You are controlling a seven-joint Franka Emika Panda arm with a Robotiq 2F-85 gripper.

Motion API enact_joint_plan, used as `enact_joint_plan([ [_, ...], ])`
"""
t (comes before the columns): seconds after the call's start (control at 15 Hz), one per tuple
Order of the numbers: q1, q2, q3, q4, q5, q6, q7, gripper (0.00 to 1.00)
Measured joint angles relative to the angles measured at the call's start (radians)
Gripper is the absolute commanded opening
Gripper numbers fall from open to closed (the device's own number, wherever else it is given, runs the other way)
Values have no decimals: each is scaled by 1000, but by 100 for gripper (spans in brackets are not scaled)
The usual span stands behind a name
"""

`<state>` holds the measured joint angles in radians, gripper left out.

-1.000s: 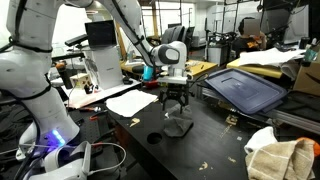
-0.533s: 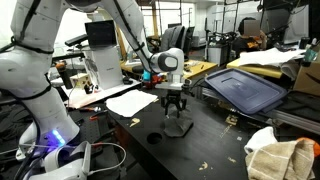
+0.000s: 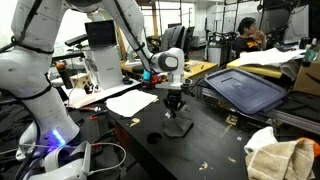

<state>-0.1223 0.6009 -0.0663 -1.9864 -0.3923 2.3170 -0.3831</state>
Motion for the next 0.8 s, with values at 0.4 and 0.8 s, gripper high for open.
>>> enact_joint_plan([
  [0.4,-2,-18,-16,18,0,0,0,1],
  [0.8,-9,-26,-87,93,-20,46,85,28],
])
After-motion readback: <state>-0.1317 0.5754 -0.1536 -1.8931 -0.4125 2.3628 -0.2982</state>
